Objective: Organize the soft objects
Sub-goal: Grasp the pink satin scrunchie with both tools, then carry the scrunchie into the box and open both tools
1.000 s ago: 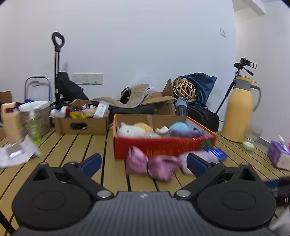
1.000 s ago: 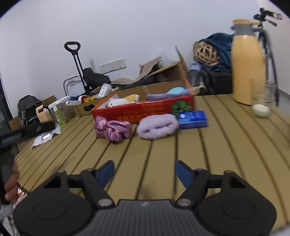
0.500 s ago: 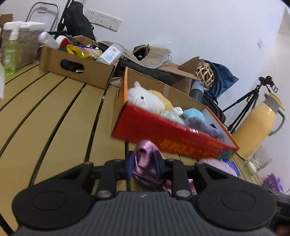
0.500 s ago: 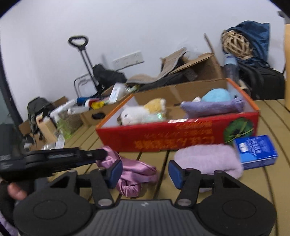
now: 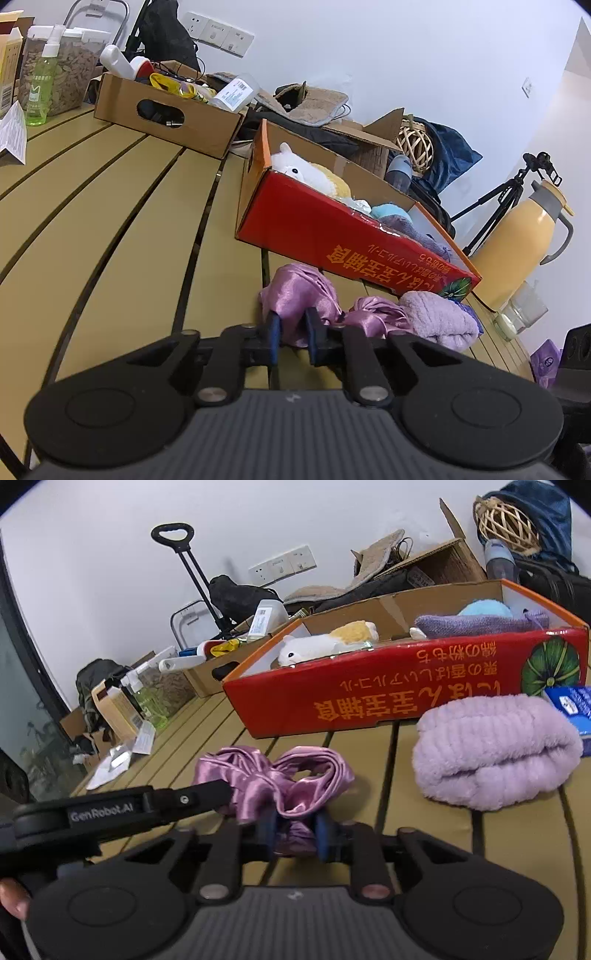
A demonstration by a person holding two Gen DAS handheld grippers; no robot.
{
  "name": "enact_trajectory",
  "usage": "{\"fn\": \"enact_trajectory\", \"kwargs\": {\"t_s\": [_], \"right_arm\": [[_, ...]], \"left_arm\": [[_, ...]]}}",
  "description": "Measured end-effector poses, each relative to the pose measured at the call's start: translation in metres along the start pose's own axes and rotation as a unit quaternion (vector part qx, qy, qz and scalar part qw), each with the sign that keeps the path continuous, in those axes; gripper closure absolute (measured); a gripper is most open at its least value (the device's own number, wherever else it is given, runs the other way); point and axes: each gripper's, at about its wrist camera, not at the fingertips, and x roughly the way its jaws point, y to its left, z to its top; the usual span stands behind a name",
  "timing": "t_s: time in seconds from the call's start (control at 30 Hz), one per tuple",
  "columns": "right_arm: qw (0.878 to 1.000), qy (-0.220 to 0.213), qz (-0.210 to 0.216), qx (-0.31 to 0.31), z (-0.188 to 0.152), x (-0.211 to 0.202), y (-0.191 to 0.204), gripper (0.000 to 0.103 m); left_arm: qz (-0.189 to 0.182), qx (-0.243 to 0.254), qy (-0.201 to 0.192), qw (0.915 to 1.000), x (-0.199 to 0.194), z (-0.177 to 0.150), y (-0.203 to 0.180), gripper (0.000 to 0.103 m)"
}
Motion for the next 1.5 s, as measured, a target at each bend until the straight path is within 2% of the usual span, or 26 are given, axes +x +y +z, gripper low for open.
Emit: {"fn": "enact_trajectory", "kwargs": {"t_s": [0.1,0.17,0.27,0.4,0.63,0.8,0.9,1.03,1.17,1.23,1.3,1.33,1.4,1.43,1.5], "right_arm": [[1.0,-0.011,-0.009,-0.006,-0.003,-0.018,0.008,0.096],[0.999,-0.025,-0.007,-0.02,-0.006,-0.043,0.013,0.096],[0.999,-0.045,0.0,-0.007,-0.012,-0.08,0.011,0.096],[0.997,-0.072,-0.022,-0.013,-0.019,-0.12,0.012,0.097],[0.99,-0.122,-0.057,-0.029,-0.013,-0.163,0.008,0.097],[0.987,-0.141,-0.058,-0.057,0.03,-0.165,0.003,0.097],[0.986,-0.14,-0.055,-0.074,0.077,-0.142,-0.005,0.097],[0.989,-0.11,-0.058,-0.074,0.148,-0.087,-0.028,0.097],[0.989,-0.067,-0.096,-0.088,0.215,-0.019,-0.05,0.097],[0.99,-0.026,-0.106,-0.084,0.244,0.024,-0.064,0.097],[0.99,0.017,-0.119,-0.073,0.261,0.066,-0.082,0.097],[0.99,0.04,-0.122,-0.064,0.264,0.087,-0.09,0.097],[0.986,0.088,-0.13,-0.063,0.258,0.125,-0.101,0.096],[0.984,0.103,-0.133,-0.067,0.254,0.136,-0.104,0.096],[0.981,0.132,-0.127,-0.063,0.245,0.157,-0.112,0.088]], "left_arm": [[-0.012,-0.004,-0.003,0.9999,-0.017,-0.003,-0.006,0.095],[-0.026,0.008,-0.016,0.9995,-0.04,-0.009,-0.017,0.096],[-0.055,0.013,-0.028,0.998,-0.072,-0.018,-0.035,0.096],[-0.085,0.033,-0.043,0.9949,-0.096,-0.025,-0.062,0.096],[-0.114,0.059,-0.053,0.9904,-0.1,-0.02,-0.104,0.096],[-0.119,0.08,-0.073,0.987,-0.082,0.019,-0.122,0.096],[-0.12,0.08,-0.076,0.9866,-0.059,0.06,-0.126,0.096],[-0.106,0.071,-0.061,0.99,-0.001,0.124,-0.126,0.096],[-0.086,0.042,-0.015,0.9953,0.081,0.175,-0.113,0.096],[-0.068,0.019,0.023,0.9972,0.127,0.192,-0.098,0.096],[-0.058,0.005,0.065,0.9962,0.169,0.198,-0.082,0.095],[-0.041,0.008,0.087,0.9953,0.191,0.196,-0.075,0.094],[-0.007,0.041,0.126,0.9912,0.221,0.19,-0.069,0.093],[0.004,0.052,0.129,0.9903,0.23,0.189,-0.065,0.09],[0.024,0.077,0.133,0.9878,0.239,0.194,-0.064,0.085]]}}
